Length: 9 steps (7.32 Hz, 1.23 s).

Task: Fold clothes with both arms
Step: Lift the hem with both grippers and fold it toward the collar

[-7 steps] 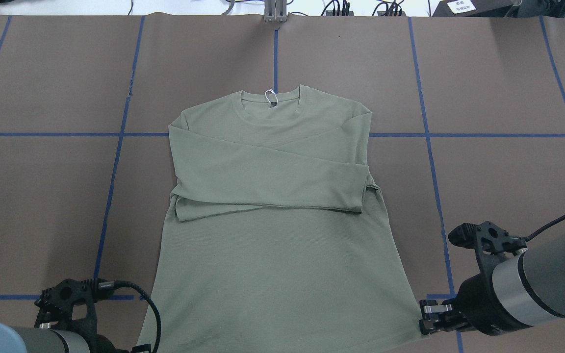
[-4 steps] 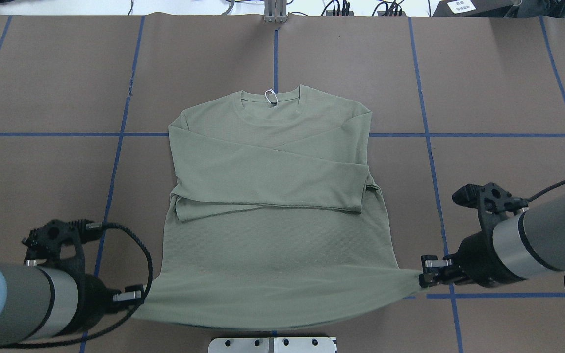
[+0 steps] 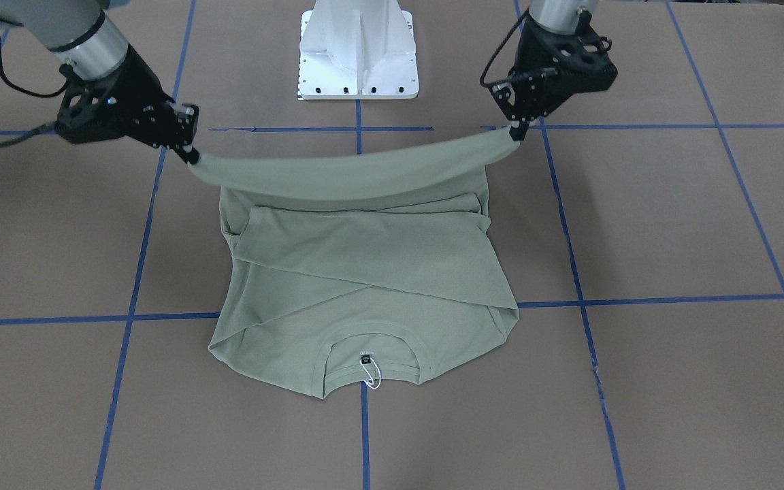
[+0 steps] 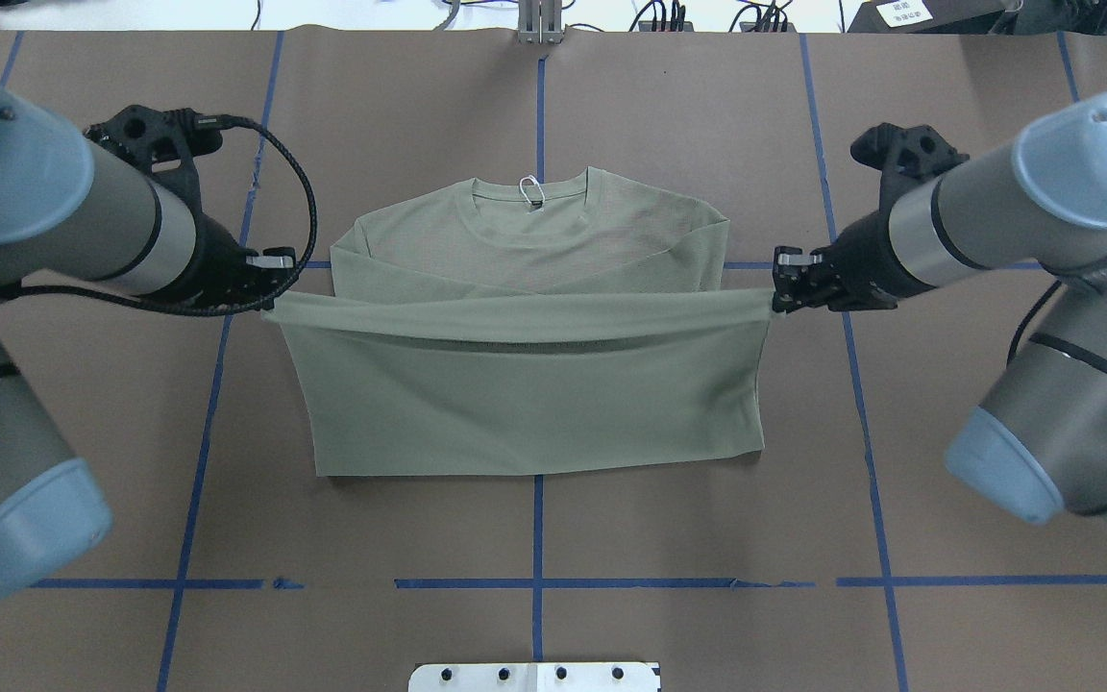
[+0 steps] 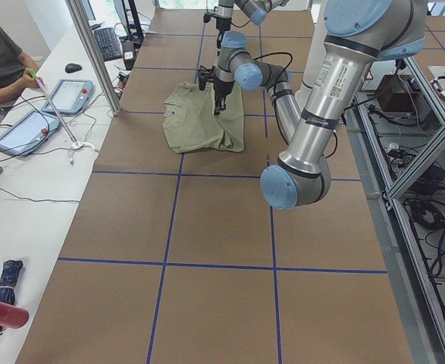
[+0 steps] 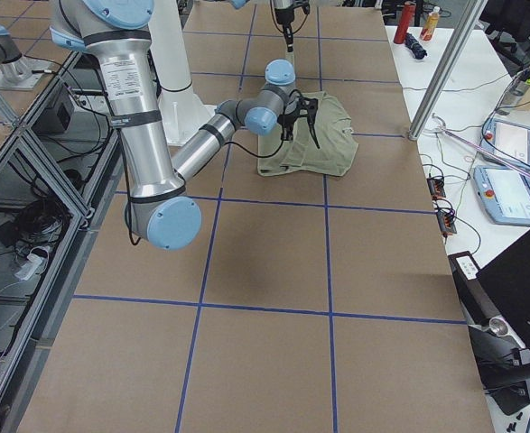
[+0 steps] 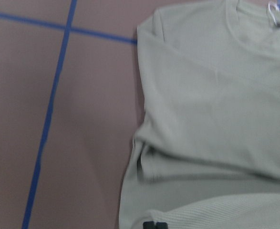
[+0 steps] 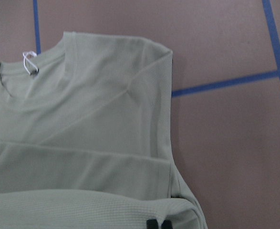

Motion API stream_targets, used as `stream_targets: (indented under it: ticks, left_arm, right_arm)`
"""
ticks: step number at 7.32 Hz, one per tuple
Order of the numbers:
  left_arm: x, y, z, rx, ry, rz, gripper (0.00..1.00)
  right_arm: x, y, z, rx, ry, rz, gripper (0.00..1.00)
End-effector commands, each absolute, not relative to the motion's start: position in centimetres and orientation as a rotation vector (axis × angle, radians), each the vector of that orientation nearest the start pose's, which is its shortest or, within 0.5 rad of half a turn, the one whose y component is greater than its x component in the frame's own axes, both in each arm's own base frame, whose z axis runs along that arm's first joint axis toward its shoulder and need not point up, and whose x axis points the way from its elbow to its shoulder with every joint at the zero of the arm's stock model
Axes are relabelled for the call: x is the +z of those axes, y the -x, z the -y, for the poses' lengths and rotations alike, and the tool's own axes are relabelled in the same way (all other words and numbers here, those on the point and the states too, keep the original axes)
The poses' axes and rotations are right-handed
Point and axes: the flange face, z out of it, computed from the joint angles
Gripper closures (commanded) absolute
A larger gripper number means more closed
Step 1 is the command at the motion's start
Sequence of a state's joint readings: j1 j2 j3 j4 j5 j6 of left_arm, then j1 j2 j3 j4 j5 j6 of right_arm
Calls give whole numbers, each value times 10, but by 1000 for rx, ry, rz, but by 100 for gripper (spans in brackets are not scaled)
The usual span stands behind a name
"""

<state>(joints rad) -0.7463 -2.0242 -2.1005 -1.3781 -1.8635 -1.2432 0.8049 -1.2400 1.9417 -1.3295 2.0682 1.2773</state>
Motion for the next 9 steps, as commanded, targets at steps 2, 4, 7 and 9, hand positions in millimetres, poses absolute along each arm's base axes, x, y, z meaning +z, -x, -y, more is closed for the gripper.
stream_targets:
  ticks: [2, 4, 7, 9]
  left_arm:
    - [280, -377, 557, -315, -219, -830, 100]
    - [305, -407, 591, -319, -220, -829, 100]
    - [343, -424, 613, -330, -244, -810, 100]
    - [337, -428, 617, -332, -245, -811, 100]
  right_arm:
    - [290, 388, 584, 270, -156, 892, 100]
    - [321, 404, 604, 270, -180, 899, 100]
    - [333, 431, 619, 263, -163, 887, 100]
    - [332, 438, 629, 269, -162, 875, 100]
